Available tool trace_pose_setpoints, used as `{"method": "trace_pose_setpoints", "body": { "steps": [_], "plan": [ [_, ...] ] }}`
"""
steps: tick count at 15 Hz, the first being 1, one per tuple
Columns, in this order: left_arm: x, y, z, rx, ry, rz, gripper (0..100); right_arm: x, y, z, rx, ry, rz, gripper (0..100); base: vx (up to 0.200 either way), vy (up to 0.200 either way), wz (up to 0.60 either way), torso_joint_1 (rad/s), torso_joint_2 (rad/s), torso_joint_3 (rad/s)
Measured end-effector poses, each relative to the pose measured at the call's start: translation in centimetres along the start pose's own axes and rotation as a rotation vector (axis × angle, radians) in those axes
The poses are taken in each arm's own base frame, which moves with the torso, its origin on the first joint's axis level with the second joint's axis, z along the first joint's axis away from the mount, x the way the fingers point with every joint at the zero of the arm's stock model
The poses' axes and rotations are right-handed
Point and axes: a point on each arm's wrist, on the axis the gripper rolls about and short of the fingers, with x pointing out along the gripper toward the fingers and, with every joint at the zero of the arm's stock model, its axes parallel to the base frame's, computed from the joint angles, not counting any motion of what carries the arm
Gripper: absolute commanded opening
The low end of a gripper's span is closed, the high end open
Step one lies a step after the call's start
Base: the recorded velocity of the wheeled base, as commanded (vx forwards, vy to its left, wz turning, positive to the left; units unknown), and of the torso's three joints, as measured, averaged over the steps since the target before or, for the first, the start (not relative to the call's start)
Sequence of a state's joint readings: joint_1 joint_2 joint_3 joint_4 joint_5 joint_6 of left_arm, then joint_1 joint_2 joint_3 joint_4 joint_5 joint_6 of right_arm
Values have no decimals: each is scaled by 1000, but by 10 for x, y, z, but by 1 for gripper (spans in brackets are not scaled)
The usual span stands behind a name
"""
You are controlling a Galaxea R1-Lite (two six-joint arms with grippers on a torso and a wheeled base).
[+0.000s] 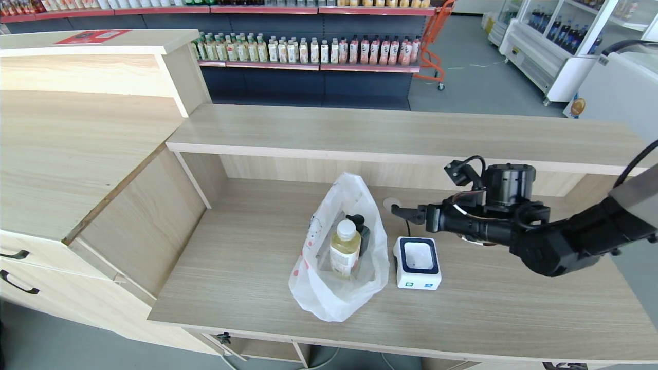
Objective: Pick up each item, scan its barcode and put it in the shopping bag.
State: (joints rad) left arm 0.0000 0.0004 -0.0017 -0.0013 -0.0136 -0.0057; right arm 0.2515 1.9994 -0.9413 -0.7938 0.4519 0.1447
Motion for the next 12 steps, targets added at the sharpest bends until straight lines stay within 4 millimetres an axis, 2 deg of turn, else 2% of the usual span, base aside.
{"method": "trace_pose_setpoints", "body": {
  "steps": [3, 4, 6, 8, 9, 11, 12],
  "plan": [
    [0, 0, 0, 0, 0, 0, 100, -87, 27, 14, 43, 44, -97, 100, 0, 0, 0, 0, 0, 0],
    [0, 0, 0, 0, 0, 0, 100, -118, 39, 13, 42, 44, -143, 100, 0, 0, 0, 0, 0, 0],
    [0, 0, 0, 0, 0, 0, 100, -175, 63, 0, 30, 36, -251, 100, 0, 0, 0, 0, 0, 0],
    [0, 0, 0, 0, 0, 0, 100, -235, 88, -30, 2, -5, -384, 100, 0, 0, 0, 0, 0, 0],
    [0, 0, 0, 0, 0, 0, 100, -258, 98, -47, -11, -27, -434, 100, 0, 0, 0, 0, 0, 0],
    [0, 0, 0, 0, 0, 0, 100, -298, 116, -92, -41, -94, -531, 100, 0, 0, 0, 0, 0, 0],
    [0, 0, 0, 0, 0, 0, 100, -310, 122, -112, -58, -128, -565, 100, 0, 0, 0, 0, 0, 0]
  ]
}}
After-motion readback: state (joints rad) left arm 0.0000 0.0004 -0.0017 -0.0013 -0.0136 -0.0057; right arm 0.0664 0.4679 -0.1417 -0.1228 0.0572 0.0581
